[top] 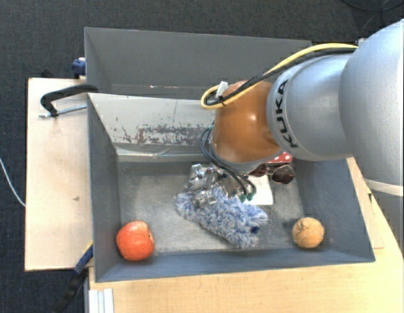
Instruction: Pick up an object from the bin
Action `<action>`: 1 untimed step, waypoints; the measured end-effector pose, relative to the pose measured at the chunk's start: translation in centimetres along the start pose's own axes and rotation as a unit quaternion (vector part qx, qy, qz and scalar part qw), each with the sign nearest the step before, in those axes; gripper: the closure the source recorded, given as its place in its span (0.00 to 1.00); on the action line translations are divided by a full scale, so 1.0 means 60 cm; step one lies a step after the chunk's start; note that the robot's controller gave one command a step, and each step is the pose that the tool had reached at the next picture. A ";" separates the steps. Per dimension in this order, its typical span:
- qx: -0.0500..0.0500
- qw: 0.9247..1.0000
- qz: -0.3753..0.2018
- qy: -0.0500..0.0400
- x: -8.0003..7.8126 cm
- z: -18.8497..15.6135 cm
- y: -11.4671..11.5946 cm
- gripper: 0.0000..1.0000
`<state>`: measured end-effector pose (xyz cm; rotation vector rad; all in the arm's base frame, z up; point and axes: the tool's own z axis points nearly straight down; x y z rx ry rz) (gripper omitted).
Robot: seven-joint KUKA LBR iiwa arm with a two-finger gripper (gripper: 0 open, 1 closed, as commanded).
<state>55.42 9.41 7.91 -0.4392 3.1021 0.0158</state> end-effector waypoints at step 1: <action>0.004 1.000 0.011 0.001 -0.021 -0.237 -0.004 1.00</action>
Offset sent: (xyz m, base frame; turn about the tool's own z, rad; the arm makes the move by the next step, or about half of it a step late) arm 0.0000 0.0000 0.0000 0.0000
